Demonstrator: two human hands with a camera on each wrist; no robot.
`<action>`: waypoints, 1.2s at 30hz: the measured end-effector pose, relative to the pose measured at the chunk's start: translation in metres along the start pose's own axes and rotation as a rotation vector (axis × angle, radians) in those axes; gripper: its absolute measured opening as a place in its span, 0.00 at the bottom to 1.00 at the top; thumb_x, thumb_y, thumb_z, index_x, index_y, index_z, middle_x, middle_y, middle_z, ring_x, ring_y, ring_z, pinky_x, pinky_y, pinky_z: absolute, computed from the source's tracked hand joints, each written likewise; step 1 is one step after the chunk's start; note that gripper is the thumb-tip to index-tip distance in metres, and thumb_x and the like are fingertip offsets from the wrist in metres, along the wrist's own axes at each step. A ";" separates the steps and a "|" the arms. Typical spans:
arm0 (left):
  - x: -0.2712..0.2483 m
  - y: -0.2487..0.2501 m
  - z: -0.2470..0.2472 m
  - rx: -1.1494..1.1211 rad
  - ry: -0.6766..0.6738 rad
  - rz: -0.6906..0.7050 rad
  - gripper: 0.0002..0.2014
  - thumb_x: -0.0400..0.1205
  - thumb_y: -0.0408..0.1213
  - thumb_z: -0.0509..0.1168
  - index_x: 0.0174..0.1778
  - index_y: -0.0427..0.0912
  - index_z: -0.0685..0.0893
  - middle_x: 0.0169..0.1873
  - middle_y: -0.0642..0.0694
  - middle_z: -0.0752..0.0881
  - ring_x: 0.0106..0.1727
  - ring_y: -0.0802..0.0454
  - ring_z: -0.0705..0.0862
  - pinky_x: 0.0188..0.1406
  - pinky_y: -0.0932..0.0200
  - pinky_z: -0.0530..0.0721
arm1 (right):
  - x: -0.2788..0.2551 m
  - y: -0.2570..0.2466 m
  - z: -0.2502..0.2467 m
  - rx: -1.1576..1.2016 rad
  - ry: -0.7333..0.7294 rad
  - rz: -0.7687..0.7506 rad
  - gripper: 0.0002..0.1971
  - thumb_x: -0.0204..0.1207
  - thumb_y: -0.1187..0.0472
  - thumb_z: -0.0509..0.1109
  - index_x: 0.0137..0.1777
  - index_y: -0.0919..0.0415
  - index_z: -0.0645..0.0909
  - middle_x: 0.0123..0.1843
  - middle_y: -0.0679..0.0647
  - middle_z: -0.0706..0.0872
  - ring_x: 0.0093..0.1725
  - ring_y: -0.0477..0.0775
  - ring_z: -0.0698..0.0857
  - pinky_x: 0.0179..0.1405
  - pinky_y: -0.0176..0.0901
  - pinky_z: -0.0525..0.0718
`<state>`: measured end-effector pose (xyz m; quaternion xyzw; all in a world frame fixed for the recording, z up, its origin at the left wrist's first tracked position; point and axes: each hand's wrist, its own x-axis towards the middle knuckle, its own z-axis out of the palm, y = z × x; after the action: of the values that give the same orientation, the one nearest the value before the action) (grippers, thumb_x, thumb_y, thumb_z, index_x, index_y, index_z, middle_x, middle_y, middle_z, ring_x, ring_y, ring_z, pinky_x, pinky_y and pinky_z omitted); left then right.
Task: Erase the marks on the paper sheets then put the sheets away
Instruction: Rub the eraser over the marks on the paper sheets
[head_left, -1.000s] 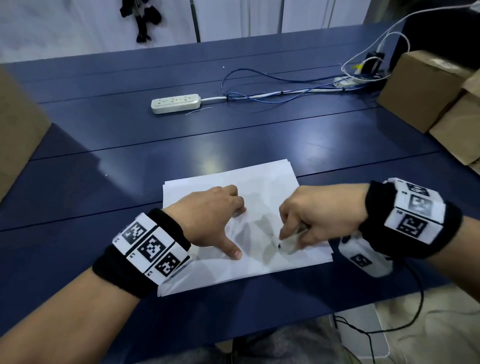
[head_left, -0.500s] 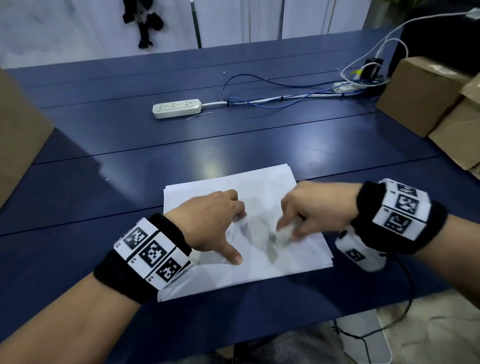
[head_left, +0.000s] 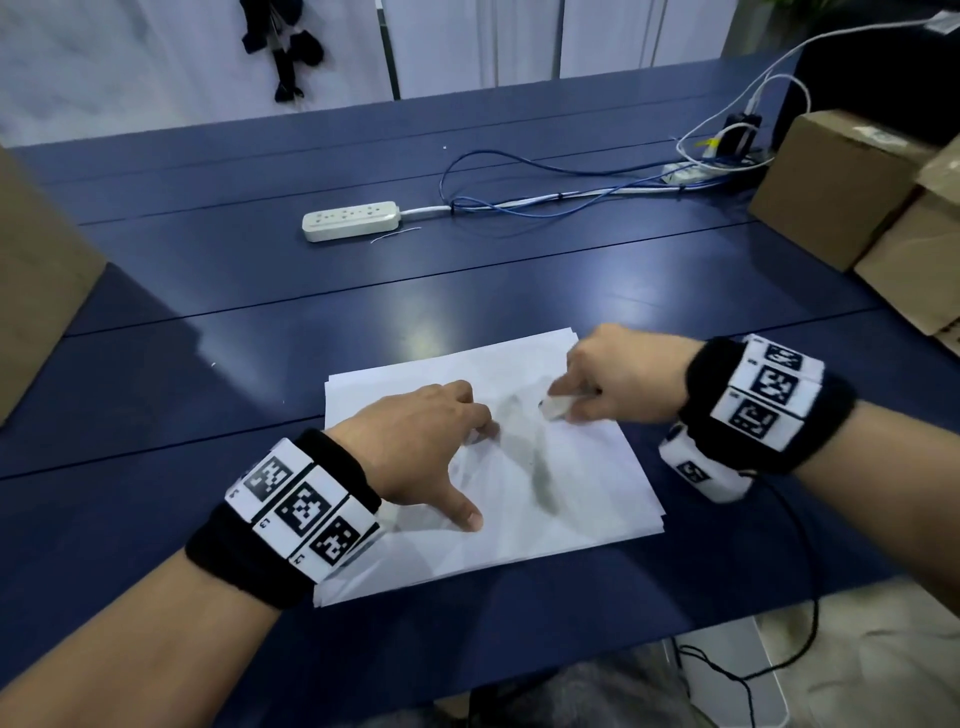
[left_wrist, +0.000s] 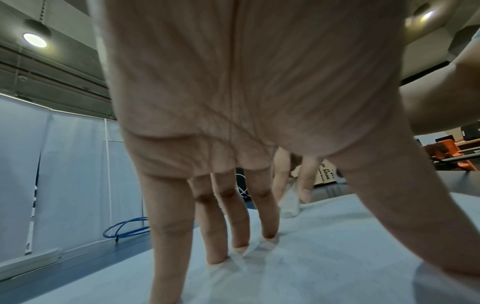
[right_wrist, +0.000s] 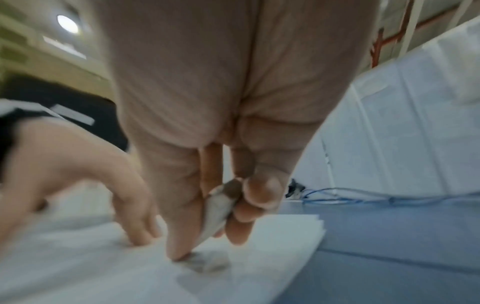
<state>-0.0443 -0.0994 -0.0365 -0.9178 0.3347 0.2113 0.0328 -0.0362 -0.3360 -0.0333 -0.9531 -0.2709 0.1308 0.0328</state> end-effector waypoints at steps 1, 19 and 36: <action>0.000 0.000 0.000 -0.004 -0.003 0.007 0.42 0.61 0.68 0.76 0.71 0.62 0.72 0.56 0.59 0.71 0.60 0.55 0.75 0.53 0.51 0.82 | 0.002 0.003 0.000 -0.013 0.019 0.010 0.13 0.77 0.46 0.66 0.54 0.50 0.87 0.36 0.52 0.84 0.39 0.55 0.80 0.36 0.43 0.79; 0.004 0.000 -0.001 0.015 -0.003 0.001 0.43 0.59 0.68 0.77 0.70 0.61 0.74 0.56 0.58 0.71 0.56 0.55 0.76 0.47 0.52 0.83 | -0.032 -0.022 0.002 0.124 -0.265 -0.193 0.17 0.72 0.54 0.74 0.61 0.44 0.86 0.40 0.41 0.79 0.36 0.33 0.76 0.35 0.23 0.69; 0.003 -0.001 0.000 0.012 -0.005 0.000 0.44 0.60 0.68 0.77 0.72 0.63 0.73 0.55 0.59 0.70 0.57 0.55 0.76 0.49 0.51 0.84 | -0.020 -0.007 0.002 0.150 -0.076 -0.045 0.14 0.71 0.49 0.74 0.57 0.41 0.87 0.31 0.39 0.81 0.33 0.30 0.78 0.33 0.23 0.68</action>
<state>-0.0416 -0.1009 -0.0379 -0.9170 0.3359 0.2114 0.0393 -0.0564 -0.3405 -0.0301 -0.9360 -0.2830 0.1859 0.0966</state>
